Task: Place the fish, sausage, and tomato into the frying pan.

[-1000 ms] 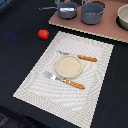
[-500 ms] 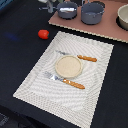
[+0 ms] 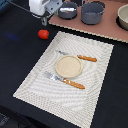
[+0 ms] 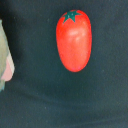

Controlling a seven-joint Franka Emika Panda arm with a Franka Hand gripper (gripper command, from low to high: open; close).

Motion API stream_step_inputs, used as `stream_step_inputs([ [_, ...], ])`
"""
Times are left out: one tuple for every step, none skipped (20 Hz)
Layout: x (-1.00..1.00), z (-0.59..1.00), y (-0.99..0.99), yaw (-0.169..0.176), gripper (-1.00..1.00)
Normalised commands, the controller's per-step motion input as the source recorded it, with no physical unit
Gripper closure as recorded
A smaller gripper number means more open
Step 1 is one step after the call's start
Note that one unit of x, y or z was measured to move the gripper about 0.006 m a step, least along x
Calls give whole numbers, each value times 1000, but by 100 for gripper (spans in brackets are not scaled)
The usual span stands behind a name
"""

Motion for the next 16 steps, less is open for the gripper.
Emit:
stream_step_inputs([
  [-351,-569,-63,18,-100],
  [-337,-557,-69,19,-100],
  [-331,-574,-94,20,-100],
  [-377,-591,-129,20,-100],
  [-389,-569,-49,20,-100],
  [-460,-589,-54,20,-100],
  [-431,-603,0,15,-100],
  [-463,-594,0,14,-100],
  [-503,-580,17,12,-100],
  [-531,-597,9,15,-100],
  [-606,-557,57,12,-100],
  [-586,-517,117,12,-100],
  [-566,-497,111,15,-100],
  [-546,-486,106,14,-100],
  [-534,-480,131,15,-100],
  [-537,-491,111,15,-100],
])
